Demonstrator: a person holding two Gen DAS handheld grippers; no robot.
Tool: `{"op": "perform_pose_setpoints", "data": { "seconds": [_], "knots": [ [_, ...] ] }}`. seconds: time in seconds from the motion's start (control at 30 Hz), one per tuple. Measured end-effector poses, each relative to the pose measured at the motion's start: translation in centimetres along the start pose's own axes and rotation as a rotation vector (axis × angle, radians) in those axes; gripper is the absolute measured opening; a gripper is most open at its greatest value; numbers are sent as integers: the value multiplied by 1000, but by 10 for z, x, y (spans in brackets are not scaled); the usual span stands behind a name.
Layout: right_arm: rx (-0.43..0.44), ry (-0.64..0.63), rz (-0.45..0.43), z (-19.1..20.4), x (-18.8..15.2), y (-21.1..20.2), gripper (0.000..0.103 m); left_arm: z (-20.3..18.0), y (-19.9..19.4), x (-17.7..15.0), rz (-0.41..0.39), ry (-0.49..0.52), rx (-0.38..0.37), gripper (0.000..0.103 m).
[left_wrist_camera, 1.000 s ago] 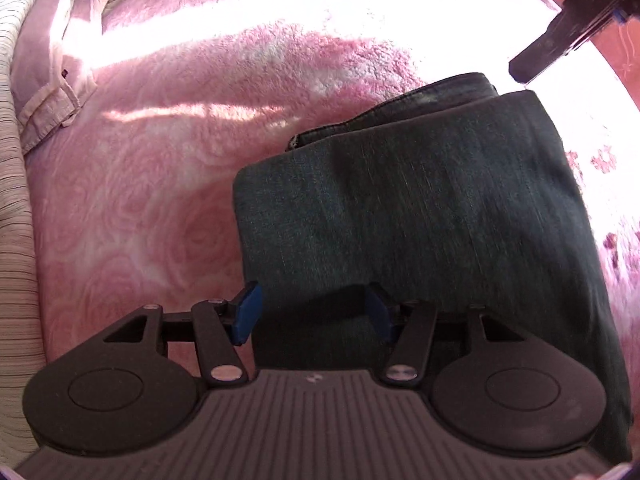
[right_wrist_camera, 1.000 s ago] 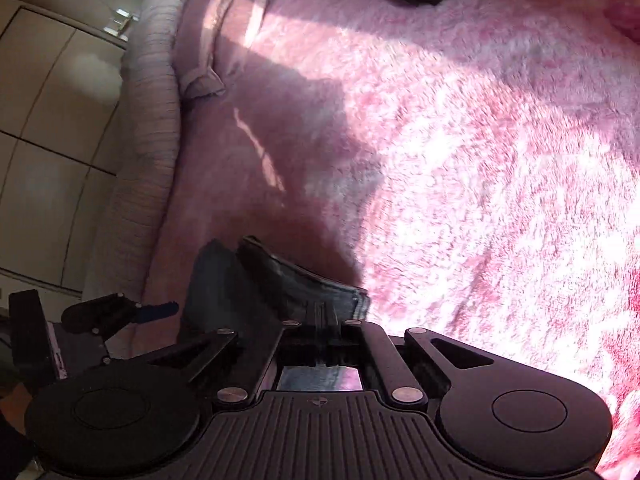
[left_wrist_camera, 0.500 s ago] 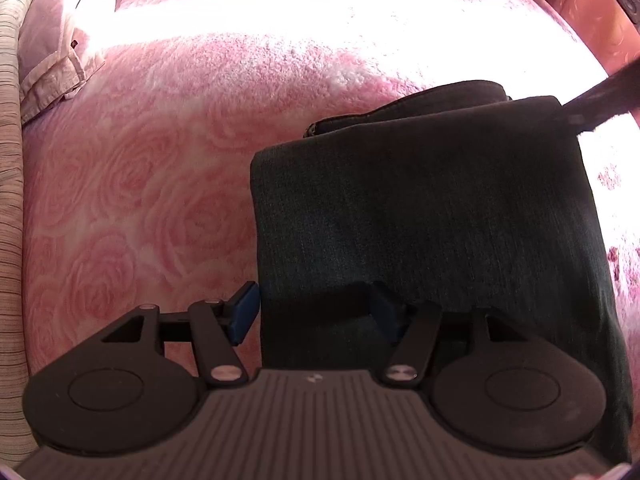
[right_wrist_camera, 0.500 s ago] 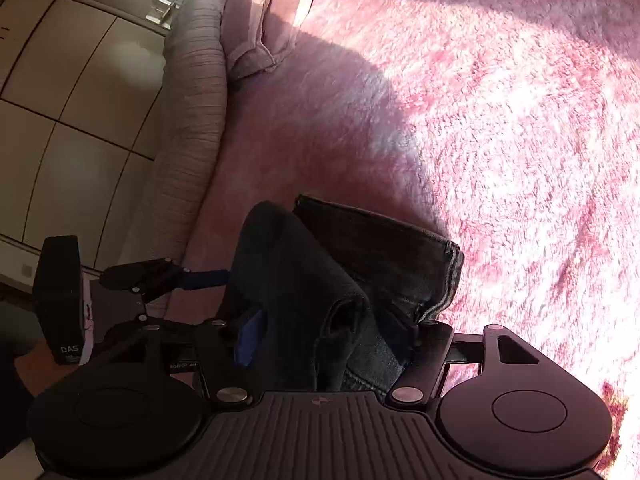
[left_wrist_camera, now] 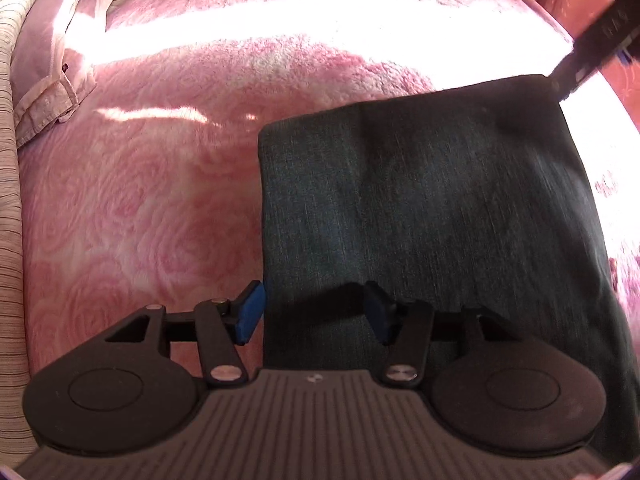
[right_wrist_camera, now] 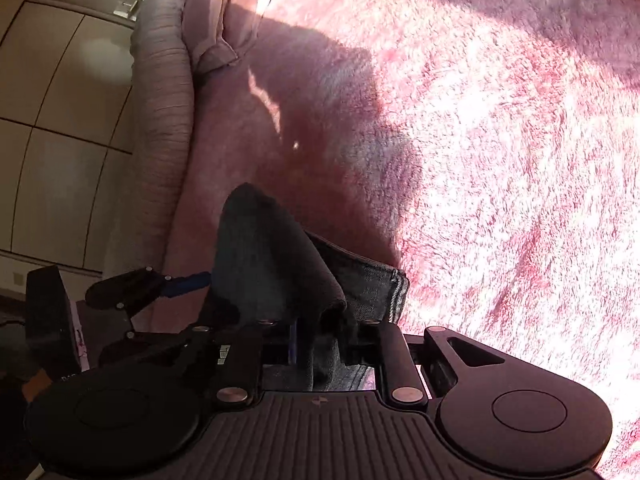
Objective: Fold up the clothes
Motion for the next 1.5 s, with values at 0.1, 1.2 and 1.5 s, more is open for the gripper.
{"op": "perform_pose_setpoints", "data": {
  "seconds": [0.1,1.2,1.5],
  "knots": [
    [-29,-40,-16,2,4,-4,25,2,-4,-15,24,-12,19,50],
    [-212,-830,137,82,-69,59,36,-33,-33,-161,46,-136,133,65],
    [-100,-327,159,60,-143,4,76,-97,-77,-197,-91,372,244,70]
  ]
}}
Point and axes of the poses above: each gripper's, at about its wrist camera, not at the fingertips, and y roughly the way its jaws point, z to its left, x to its top, the point moved 2 cm from there along y, roughly the way its jaws point, and after that the axes turned 3 degrees about y, right-handed, at the moved point
